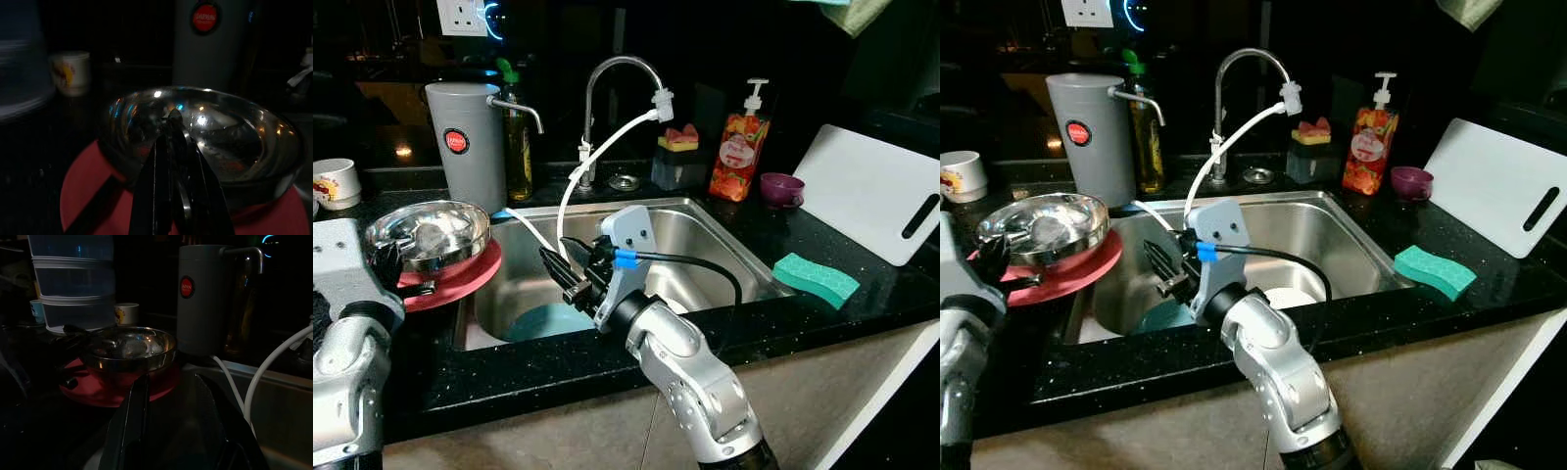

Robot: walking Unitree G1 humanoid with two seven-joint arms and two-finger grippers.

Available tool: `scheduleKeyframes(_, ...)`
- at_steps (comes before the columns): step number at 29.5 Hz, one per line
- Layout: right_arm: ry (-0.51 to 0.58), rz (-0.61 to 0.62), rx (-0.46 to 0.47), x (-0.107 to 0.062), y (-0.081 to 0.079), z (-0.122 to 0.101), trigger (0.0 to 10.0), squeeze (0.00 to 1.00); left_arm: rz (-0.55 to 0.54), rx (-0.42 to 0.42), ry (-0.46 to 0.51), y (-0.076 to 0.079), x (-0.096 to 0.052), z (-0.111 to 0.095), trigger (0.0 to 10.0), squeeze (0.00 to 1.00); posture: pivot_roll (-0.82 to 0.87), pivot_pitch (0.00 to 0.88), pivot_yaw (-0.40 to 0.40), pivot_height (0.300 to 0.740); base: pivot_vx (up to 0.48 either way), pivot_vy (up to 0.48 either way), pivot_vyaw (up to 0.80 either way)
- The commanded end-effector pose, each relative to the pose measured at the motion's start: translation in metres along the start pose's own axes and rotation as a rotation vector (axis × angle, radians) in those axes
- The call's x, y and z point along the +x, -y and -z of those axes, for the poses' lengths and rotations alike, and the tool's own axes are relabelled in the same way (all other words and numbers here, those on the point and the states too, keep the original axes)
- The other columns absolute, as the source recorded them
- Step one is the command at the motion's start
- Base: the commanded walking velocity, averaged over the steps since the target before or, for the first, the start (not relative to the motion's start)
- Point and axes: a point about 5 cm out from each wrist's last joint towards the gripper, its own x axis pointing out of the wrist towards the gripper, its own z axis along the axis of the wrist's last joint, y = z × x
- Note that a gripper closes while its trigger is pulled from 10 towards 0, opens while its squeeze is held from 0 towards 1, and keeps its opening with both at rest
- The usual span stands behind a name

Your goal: Kitchen organization

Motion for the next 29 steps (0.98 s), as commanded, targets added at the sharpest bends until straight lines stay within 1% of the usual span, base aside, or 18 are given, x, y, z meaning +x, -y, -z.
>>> scheduleKeyframes(1, 0.011, 0.011, 0.010, 0.001, 0.001, -0.004, 10.0, 0.00, 0.008, 0.057, 0.066, 0.004, 0.003, -0.010, 0.0, 0.00, 0.07, 0.043, -0.075, 0.740, 0.000, 0.000, 0.00)
scheduleKeyframes(2, 0.012, 0.014, 0.012, 0.001, 0.002, -0.004, 10.0, 0.00, 0.017, 0.066, 0.097, 0.007, 0.005, -0.018, 0.0, 0.00, 0.07, 0.043, -0.075, 0.740, 0.000, 0.000, 0.00)
scheduleKeyframes(3, 0.012, 0.014, 0.012, 0.001, 0.002, -0.004, 10.0, 0.00, 0.017, 0.066, 0.097, 0.007, 0.005, -0.018, 0.0, 0.00, 0.07, 0.043, -0.075, 0.740, 0.000, 0.000, 0.00)
scheduleKeyframes(4, 0.016, 0.017, 0.014, 0.001, 0.002, -0.005, 10.0, 0.00, 0.015, 0.071, 0.143, 0.011, 0.009, -0.031, 10.0, 0.00, 0.07, 0.043, -0.075, 0.740, 0.000, 0.000, 0.00)
scheduleKeyframes(10, 0.021, 0.023, 0.015, 0.001, 0.003, -0.007, 10.0, 0.00, 0.001, 0.071, 0.208, 0.010, 0.014, -0.045, 10.0, 0.00, 0.06, 0.043, -0.077, 0.740, 0.000, 0.000, 0.00)
scheduleKeyframes(13, 0.021, 0.025, 0.013, 0.001, 0.004, -0.007, 10.0, 0.00, 0.029, 0.066, 0.237, 0.013, 0.014, -0.052, 10.0, 0.00, 0.06, 0.044, -0.079, 0.740, 0.000, 0.000, 0.00)
scheduleKeyframes(15, 0.022, 0.033, 0.007, 0.000, 0.006, -0.008, 10.0, 0.00, 0.107, 0.034, 0.268, 0.023, 0.013, -0.063, 10.0, 0.00, 0.06, 0.044, -0.082, 0.740, 0.000, 0.000, 0.00)
scheduleKeyframes(16, 0.022, 0.033, 0.007, 0.000, 0.006, -0.008, 10.0, 0.00, 0.107, 0.034, 0.268, 0.023, 0.013, -0.063, 10.0, 0.00, 0.06, 0.044, -0.082, 0.740, 0.000, 0.000, 0.00)
scheduleKeyframes(17, 0.029, 0.047, -0.003, -0.001, 0.011, -0.011, 10.0, 0.00, 0.210, 0.022, 0.275, 0.034, 0.010, -0.070, 10.0, 0.00, 0.07, 0.044, -0.085, 0.740, 0.000, 0.000, 0.00)
scheduleKeyframes(18, 0.029, 0.047, -0.003, -0.001, 0.011, -0.011, 10.0, 0.00, 0.210, 0.022, 0.275, 0.034, 0.010, -0.070, 10.0, 0.00, 0.07, 0.044, -0.085, 0.740, 0.000, 0.000, 0.00)
scheduleKeyframes(20, 0.046, 0.057, -0.041, -0.004, 0.018, -0.016, 10.0, 0.00, 0.326, 0.025, 0.270, 0.042, 0.007, -0.074, 10.0, 0.00, 0.07, 0.043, -0.087, 0.740, 0.000, 0.000, 0.00)
scheduleKeyframes(21, 0.046, 0.057, -0.041, -0.004, 0.018, -0.016, 10.0, 0.00, 0.326, 0.025, 0.270, 0.042, 0.007, -0.074, 10.0, 0.00, 0.07, 0.043, -0.087, 0.740, 0.000, 0.000, 0.00)
scheduleKeyframes(22, 0.051, 0.059, -0.056, -0.005, 0.020, -0.017, 10.0, 0.00, 0.358, 0.024, 0.268, 0.045, 0.006, -0.075, 10.0, 0.00, 0.07, 0.043, -0.087, 0.740, 0.000, 0.000, 0.00)
scheduleKeyframes(24, 0.085, 0.077, -0.155, -0.013, 0.029, -0.026, 10.0, 0.00, 0.472, -0.016, 0.251, 0.052, 0.003, -0.080, 10.0, 0.00, 0.06, 0.043, -0.082, 0.740, 0.000, 0.000, 0.00)
scheduleKeyframes(25, 0.085, 0.077, -0.155, -0.013, 0.029, -0.026, 10.0, 0.00, 0.472, -0.016, 0.251, 0.052, 0.003, -0.080, 10.0, 0.00, 0.06, 0.043, -0.082, 0.740, 0.000, 0.000, 0.00)
scheduleKeyframes(26, 0.096, 0.090, -0.203, -0.016, 0.033, -0.030, 10.0, 0.00, 0.519, -0.038, 0.242, 0.055, 0.002, -0.080, 10.0, 0.00, 0.06, 0.043, -0.082, 0.740, 0.000, 0.000, 0.00)
scheduleKeyframes(28, 0.111, 0.158, -0.404, -0.024, 0.046, -0.037, 10.0, 0.00, 0.612, -0.114, 0.204, 0.061, 0.001, -0.079, 10.0, 0.00, 0.05, 0.044, -0.078, 0.740, 0.000, 0.000, 0.00)
scheduleKeyframes(29, 0.113, 0.181, -0.474, -0.026, 0.050, -0.038, 10.0, 0.00, 0.641, -0.140, 0.193, 0.063, 0.001, -0.079, 10.0, 0.00, 0.05, 0.044, -0.078, 0.740, 0.000, 0.000, 0.00)
